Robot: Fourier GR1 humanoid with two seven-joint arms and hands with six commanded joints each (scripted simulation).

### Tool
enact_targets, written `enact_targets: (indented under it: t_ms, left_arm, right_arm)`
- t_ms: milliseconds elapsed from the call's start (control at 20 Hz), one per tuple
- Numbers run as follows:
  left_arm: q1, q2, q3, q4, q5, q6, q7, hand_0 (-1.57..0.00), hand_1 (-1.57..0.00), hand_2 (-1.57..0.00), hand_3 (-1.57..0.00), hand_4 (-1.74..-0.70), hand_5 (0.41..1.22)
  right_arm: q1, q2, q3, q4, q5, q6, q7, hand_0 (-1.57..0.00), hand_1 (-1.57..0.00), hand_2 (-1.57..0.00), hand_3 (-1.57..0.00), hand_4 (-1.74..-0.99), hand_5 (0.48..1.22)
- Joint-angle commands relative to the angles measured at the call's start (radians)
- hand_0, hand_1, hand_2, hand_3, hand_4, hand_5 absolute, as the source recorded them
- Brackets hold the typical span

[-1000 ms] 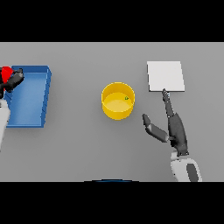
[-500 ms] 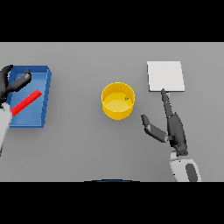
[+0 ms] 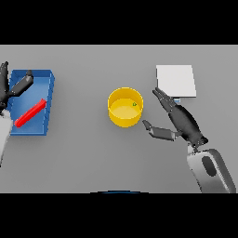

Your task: Pick up the red beaker and tilt it to pour out 1 green nut into yellow bowl. Pick up the yellow bowl and place it on the metallic measuring scale.

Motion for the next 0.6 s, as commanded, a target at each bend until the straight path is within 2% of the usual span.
enact_targets:
  t_ms: [0, 150, 300, 400, 550]
  left_arm:
    - [-0.009, 0.0, -0.003, 0.002, -0.004, -0.001, 0.007, -0.02, -0.02, -0.02, -0.02, -0.74, 0.668]
    - [-0.011, -0.003, -0.009, 0.003, -0.008, -0.001, 0.018, -0.01, -0.01, -0.01, -0.01, -0.73, 0.68]
    - [-0.011, -0.001, -0.009, 0.015, -0.008, -0.004, 0.016, 0.0, 0.0, 0.0, 0.0, -0.74, 0.693]
    - [-0.007, 0.008, -0.008, 0.0, -0.009, -0.008, 0.033, 0.0, 0.0, 0.0, 0.0, -0.74, 0.699]
    - [0.001, 0.019, -0.003, -0.013, -0.002, -0.016, 0.033, 0.0, 0.0, 0.0, 0.0, -0.75, 0.704]
  right_arm:
    - [-0.041, -0.025, 0.027, 0.015, 0.04, 0.02, -0.009, 0.0, 0.0, 0.0, 0.0, -1.122, 0.674]
    - [-0.156, -0.068, 0.104, 0.08, 0.121, 0.101, -0.001, 0.0, 0.0, 0.0, 0.0, -1.192, 0.677]
    - [-0.249, -0.127, 0.169, 0.134, 0.196, 0.148, -0.077, 0.0, 0.0, 0.0, 0.0, -1.217, 0.676]
    - [-0.316, -0.149, 0.224, 0.177, 0.252, 0.183, -0.108, 0.0, 0.0, 0.0, 0.0, -1.226, 0.692]
    - [-0.396, -0.163, 0.295, 0.231, 0.321, 0.23, -0.124, 0.0, 0.0, 0.0, 0.0, -1.218, 0.707]
